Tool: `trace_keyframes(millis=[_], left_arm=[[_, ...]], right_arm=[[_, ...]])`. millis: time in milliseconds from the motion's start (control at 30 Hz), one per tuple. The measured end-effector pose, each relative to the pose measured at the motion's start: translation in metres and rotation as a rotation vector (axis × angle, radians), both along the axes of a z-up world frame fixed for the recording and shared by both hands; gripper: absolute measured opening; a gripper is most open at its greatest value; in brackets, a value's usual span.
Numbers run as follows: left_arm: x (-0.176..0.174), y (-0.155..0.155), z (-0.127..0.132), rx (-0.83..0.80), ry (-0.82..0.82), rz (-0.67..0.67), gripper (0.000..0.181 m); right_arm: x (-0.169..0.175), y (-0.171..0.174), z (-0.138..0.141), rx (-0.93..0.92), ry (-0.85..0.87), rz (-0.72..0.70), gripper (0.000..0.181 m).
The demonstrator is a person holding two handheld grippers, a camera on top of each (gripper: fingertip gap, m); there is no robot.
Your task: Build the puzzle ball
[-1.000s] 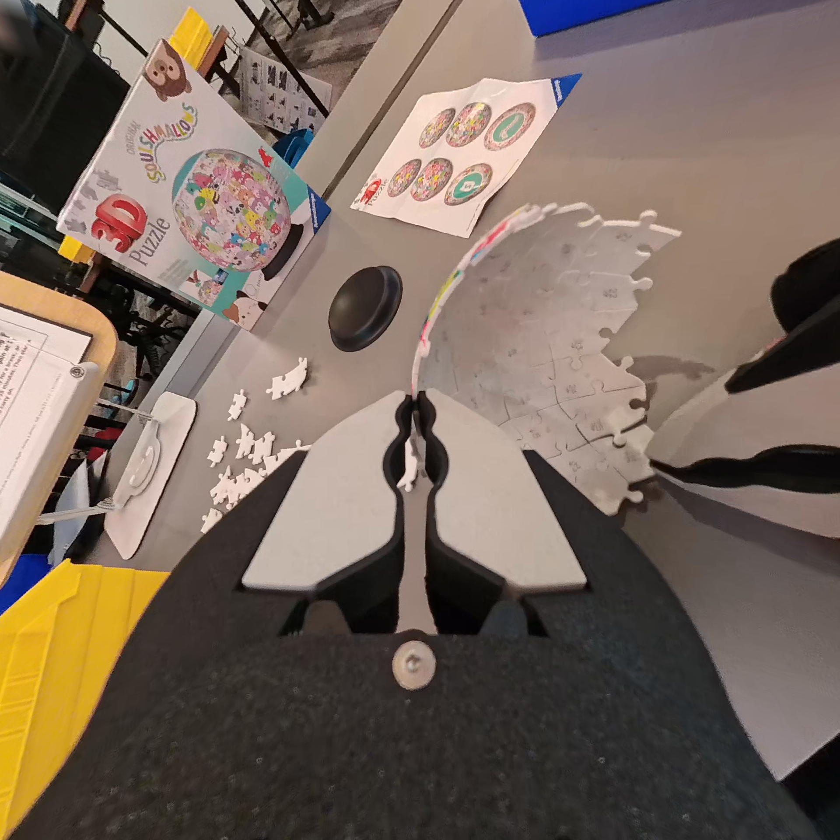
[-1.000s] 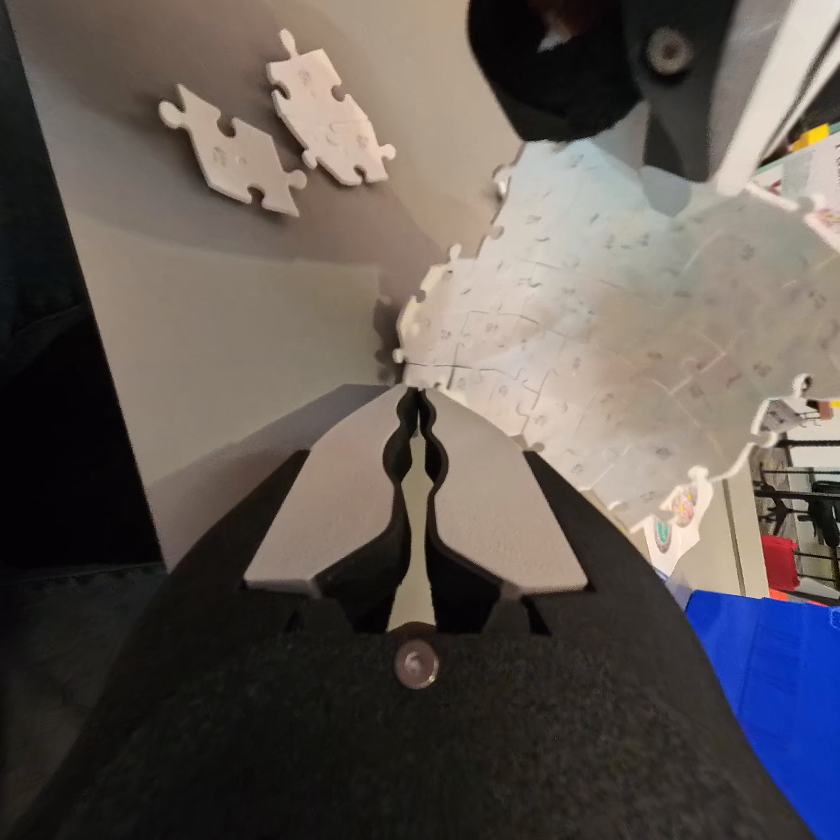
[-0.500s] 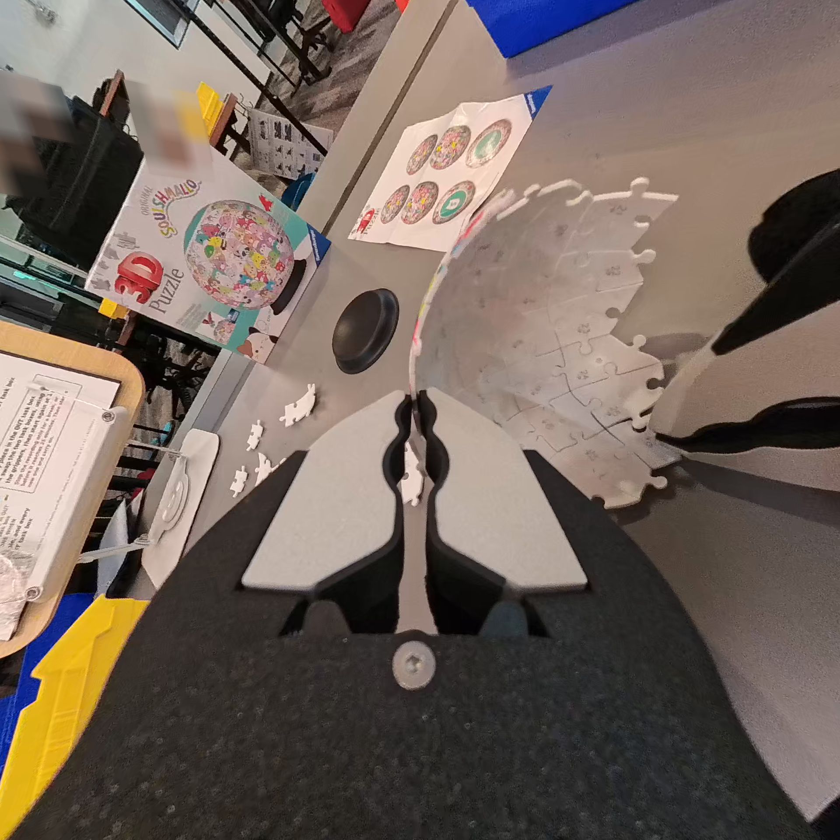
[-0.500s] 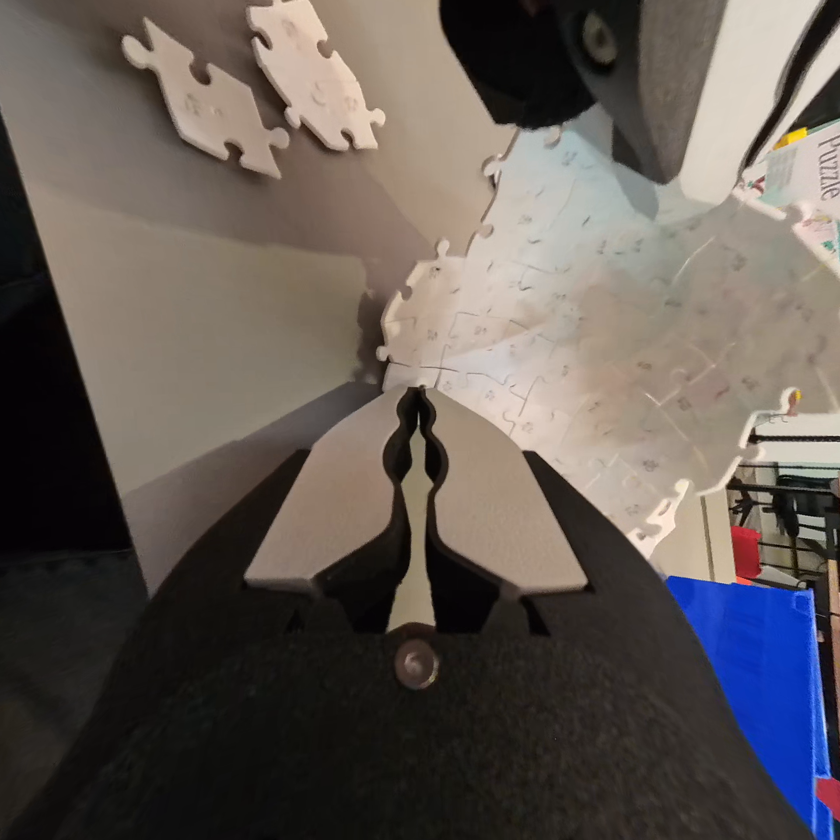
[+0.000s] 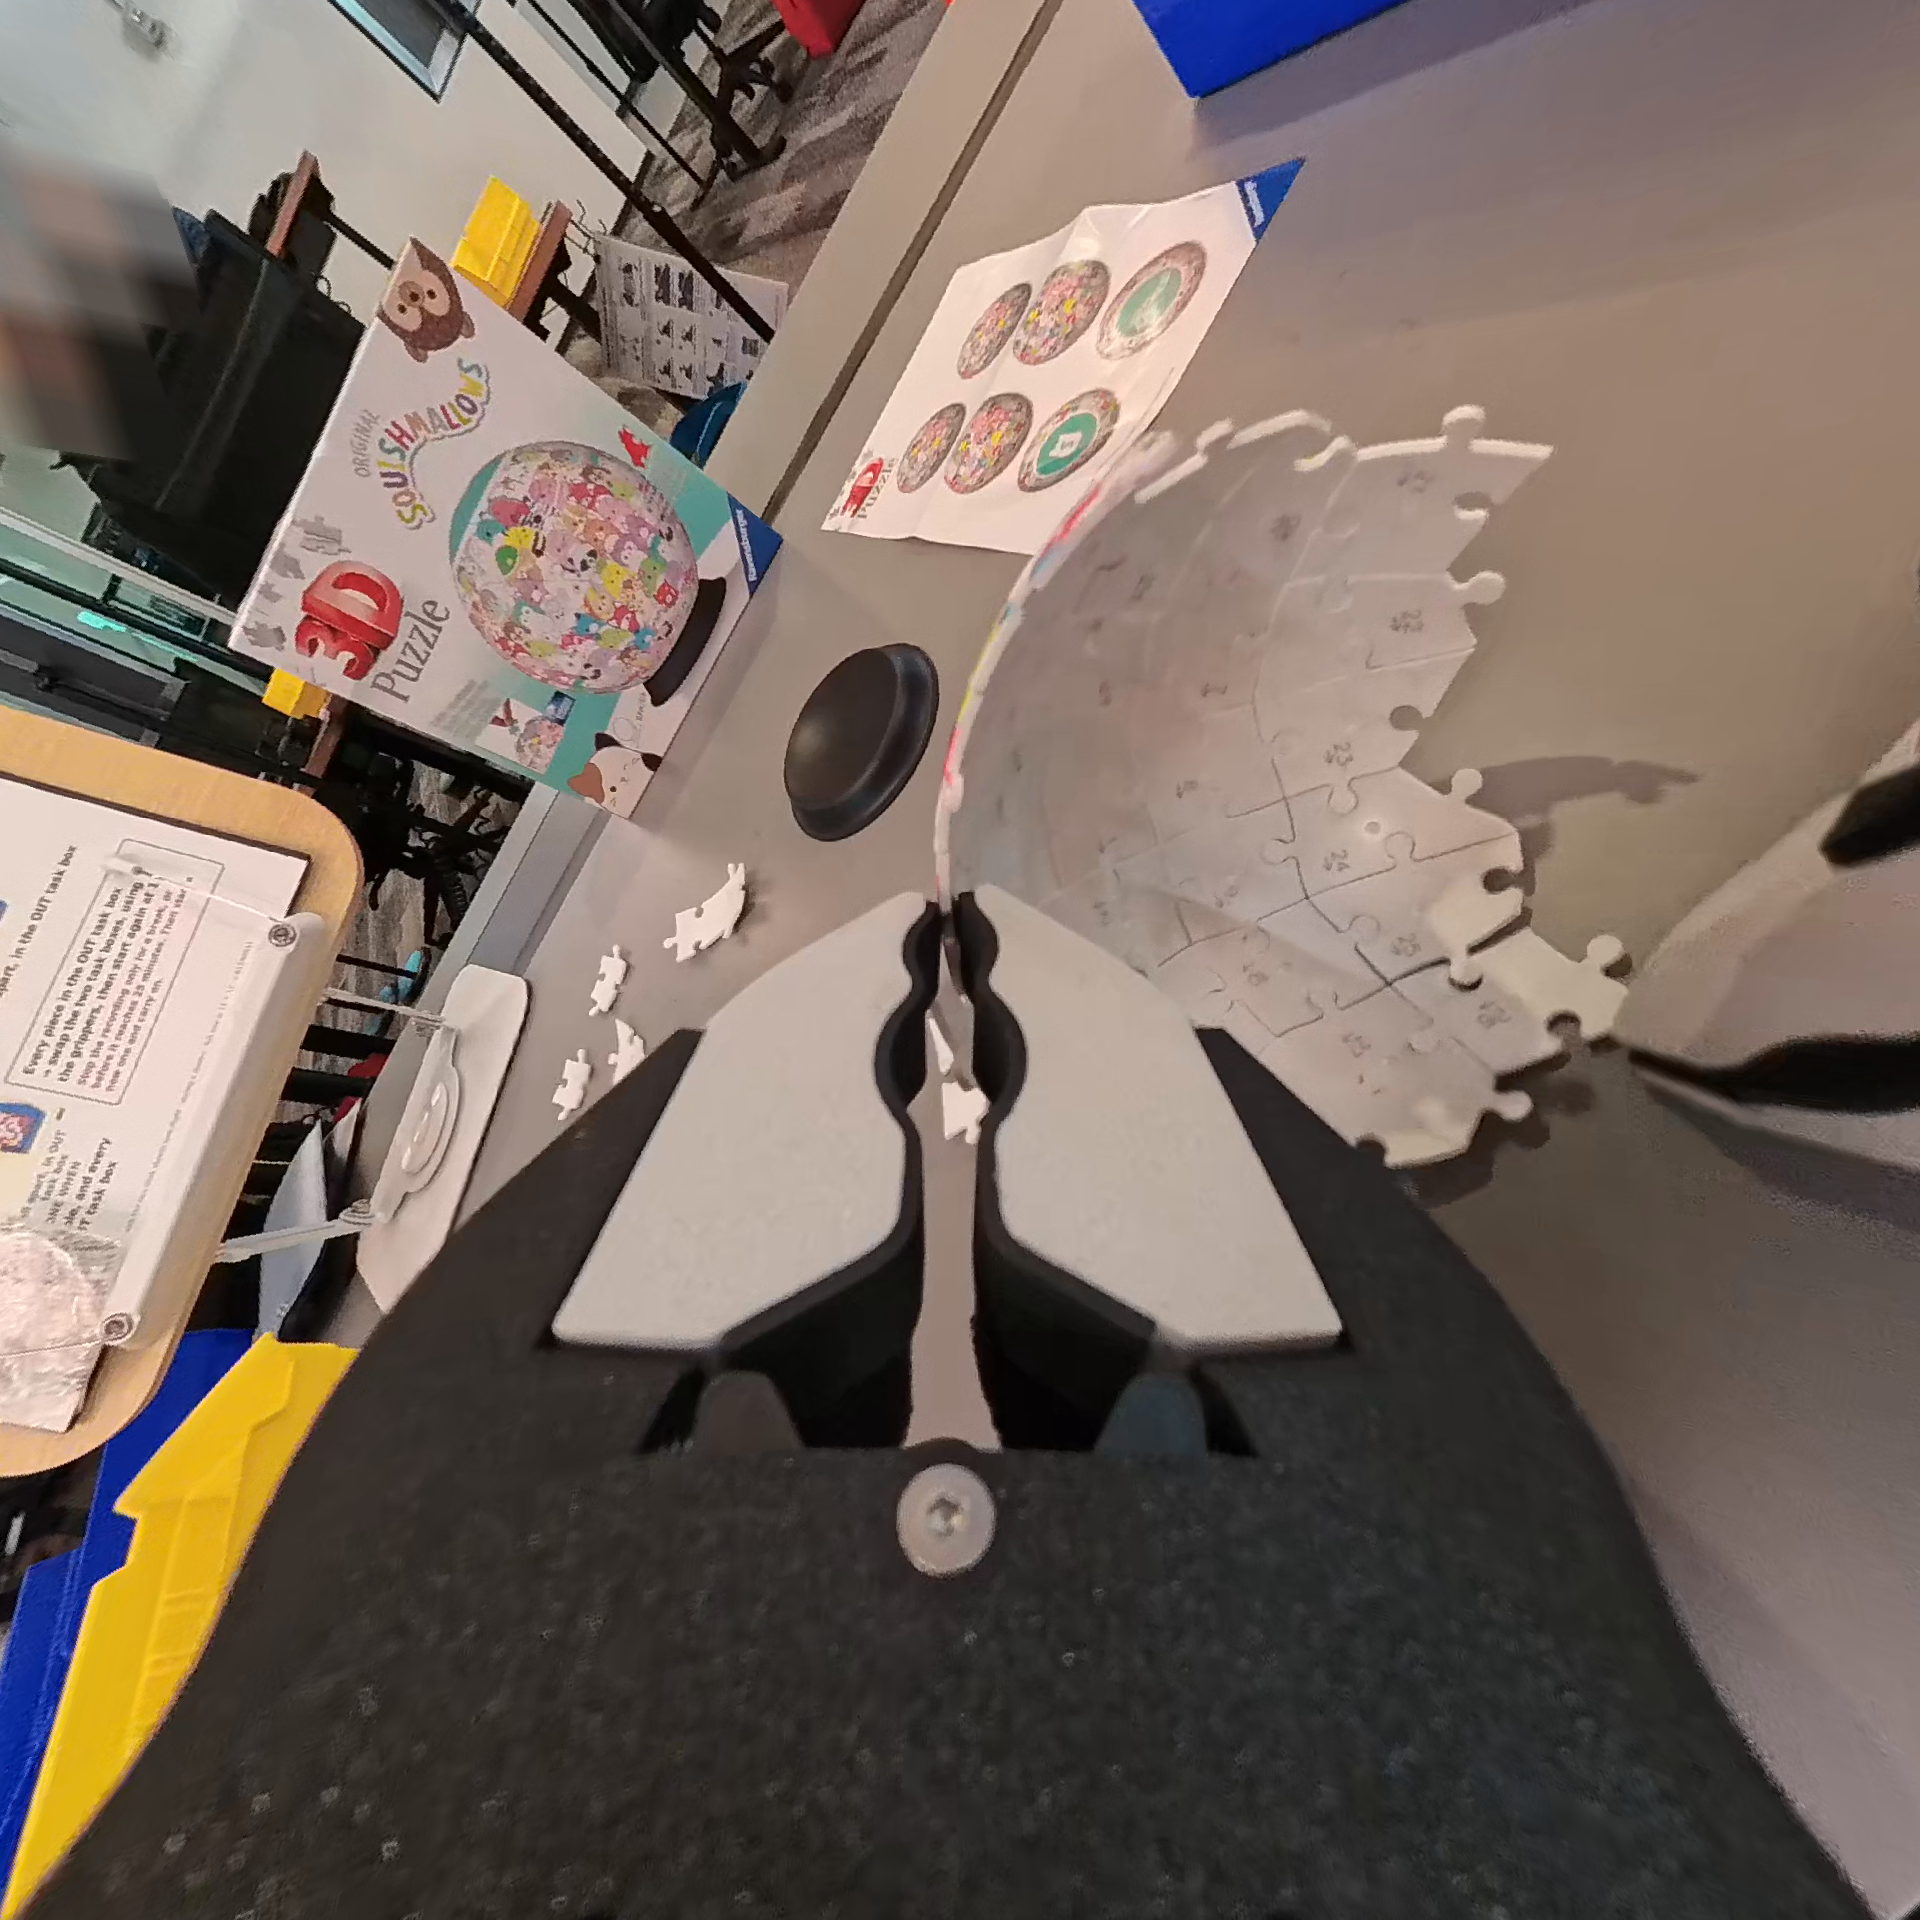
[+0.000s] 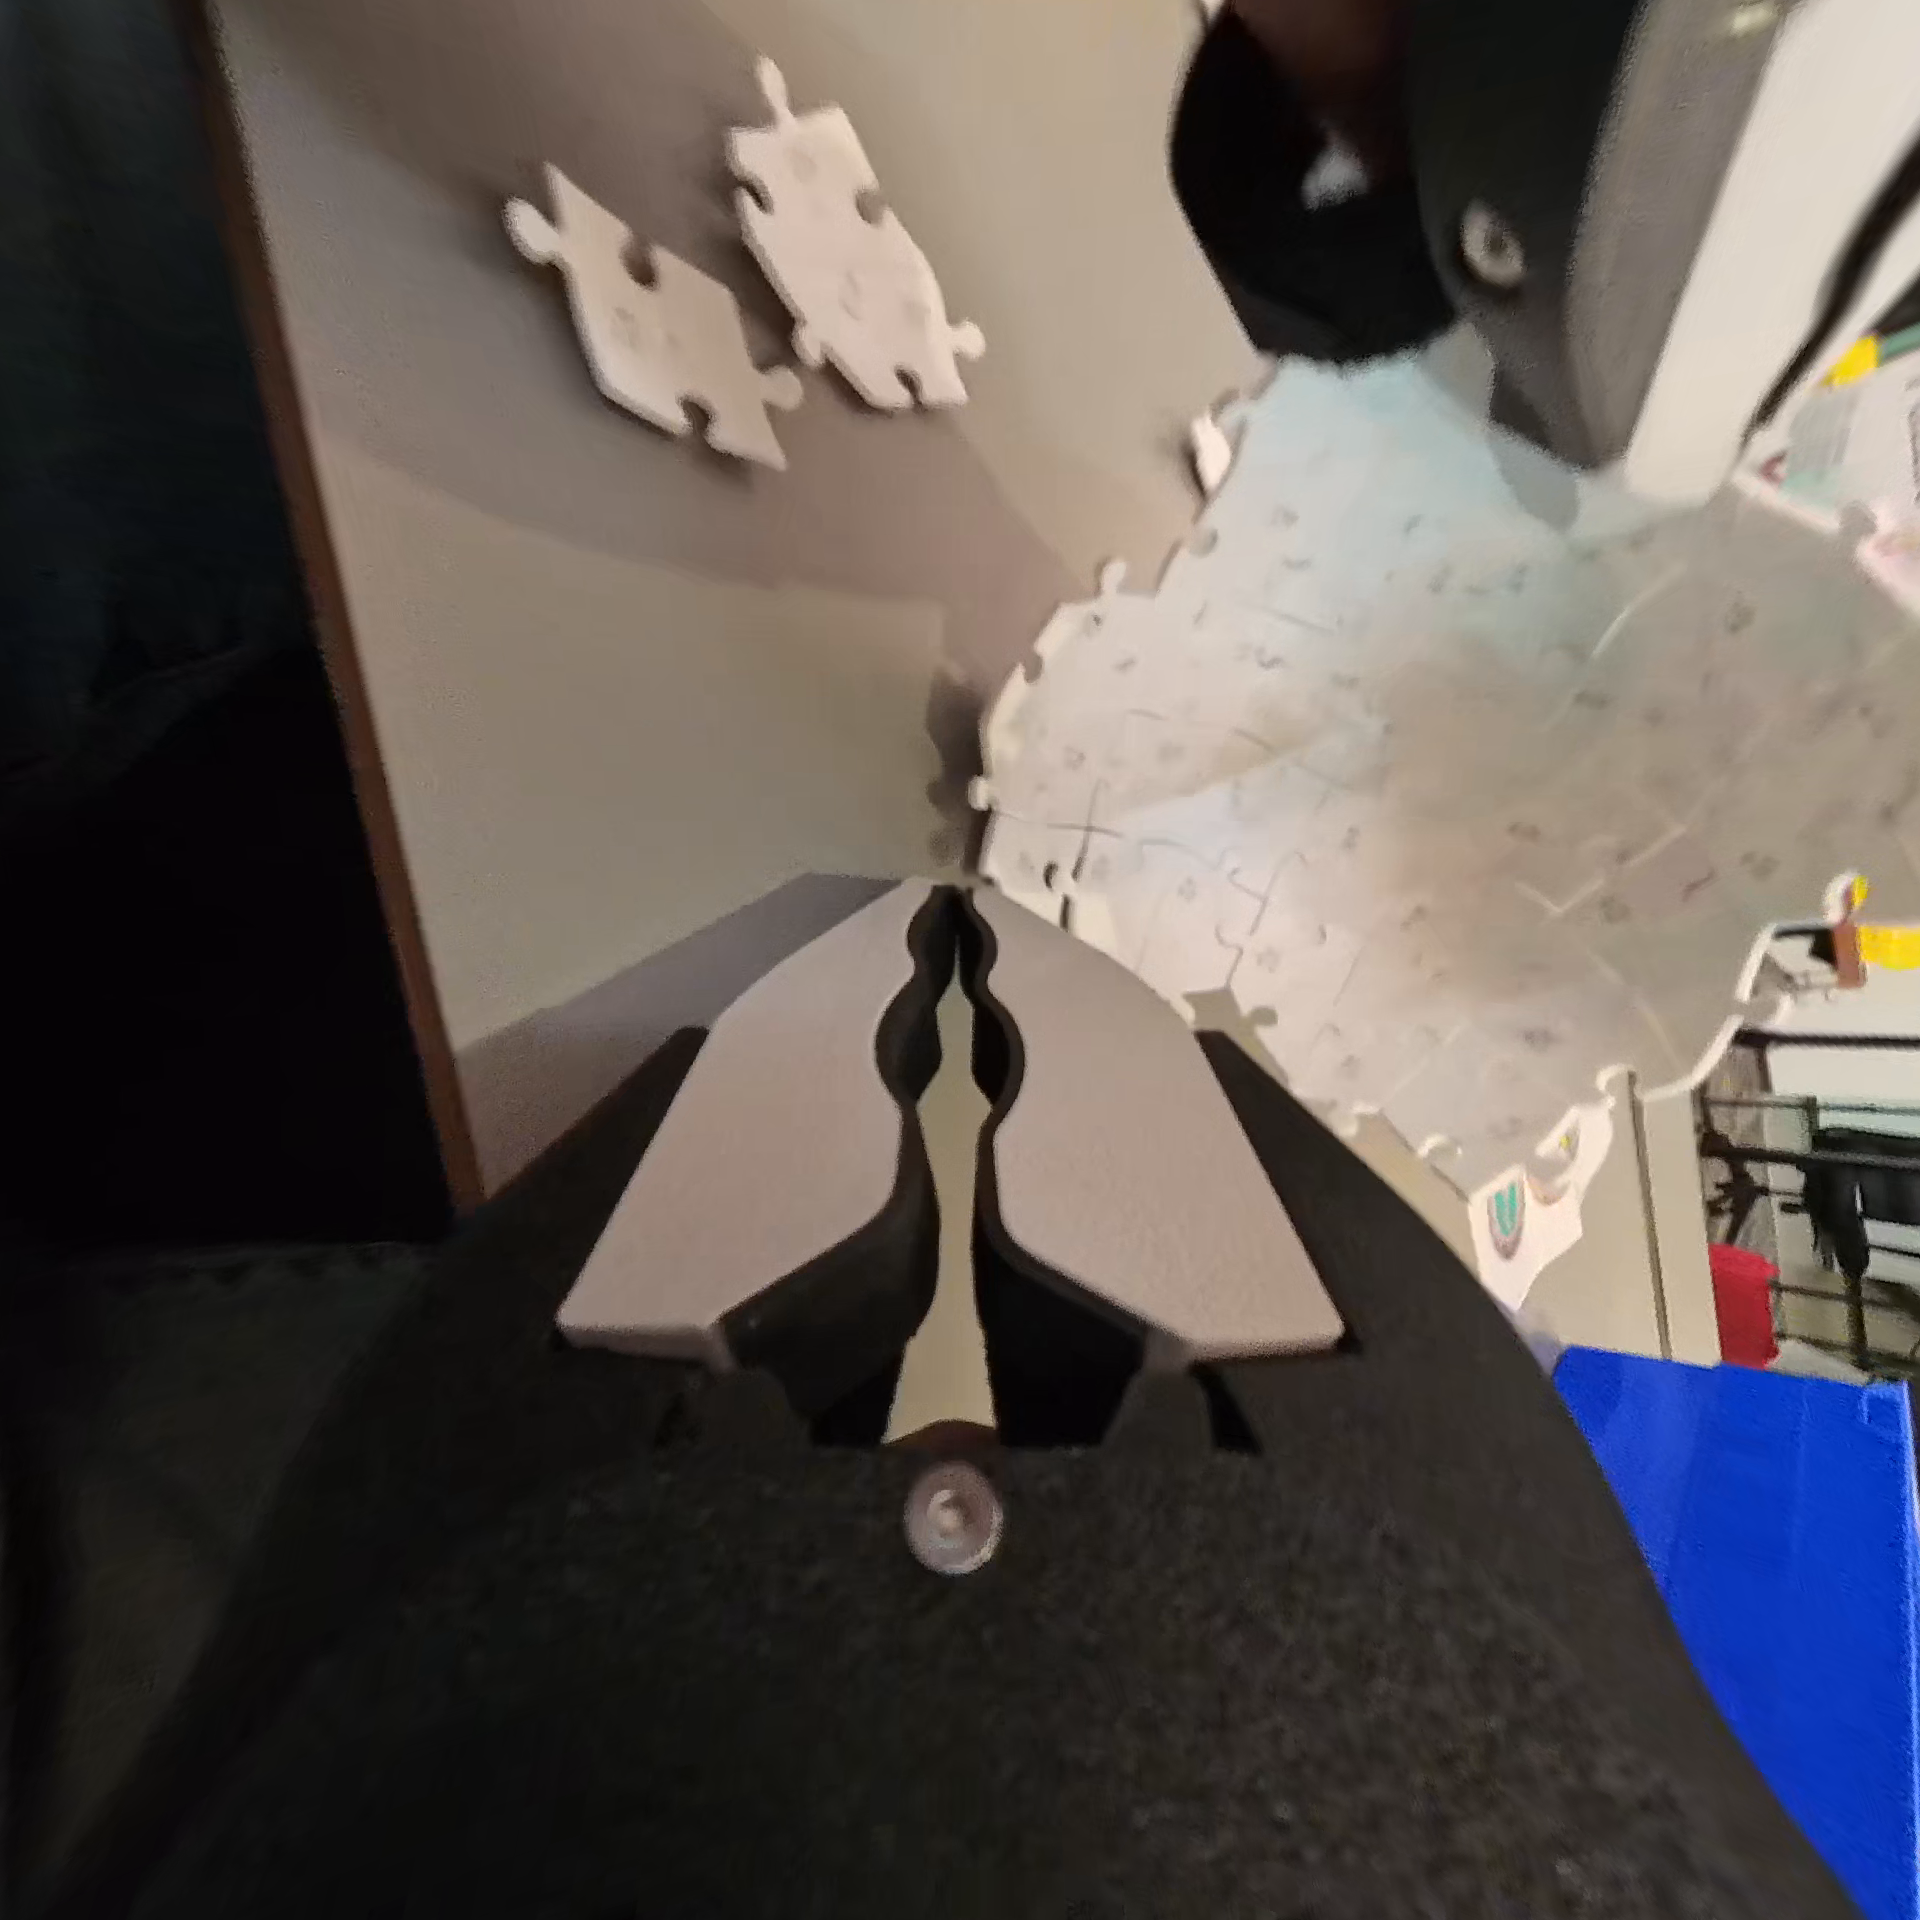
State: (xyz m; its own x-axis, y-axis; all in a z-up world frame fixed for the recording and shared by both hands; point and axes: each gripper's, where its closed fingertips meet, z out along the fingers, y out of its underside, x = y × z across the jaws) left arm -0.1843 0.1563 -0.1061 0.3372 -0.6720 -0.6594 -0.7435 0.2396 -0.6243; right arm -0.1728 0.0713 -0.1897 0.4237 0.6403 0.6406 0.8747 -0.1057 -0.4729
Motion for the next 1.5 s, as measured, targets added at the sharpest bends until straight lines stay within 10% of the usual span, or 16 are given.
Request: trace_keyframes(millis=[667,1500], left_arm=[[-0.006,0.011,-0.01,-0.067,0.018,0.036,0.003],[0.002,0.003,-0.004,0.023,0.095,-0.05,0.003]], right_arm=[[0.008,0.003,0.005,-0.075,0.15,-0.029,0.024],[0.017,0.008,0.002,0.16,-0.457,0.135,0.002]])
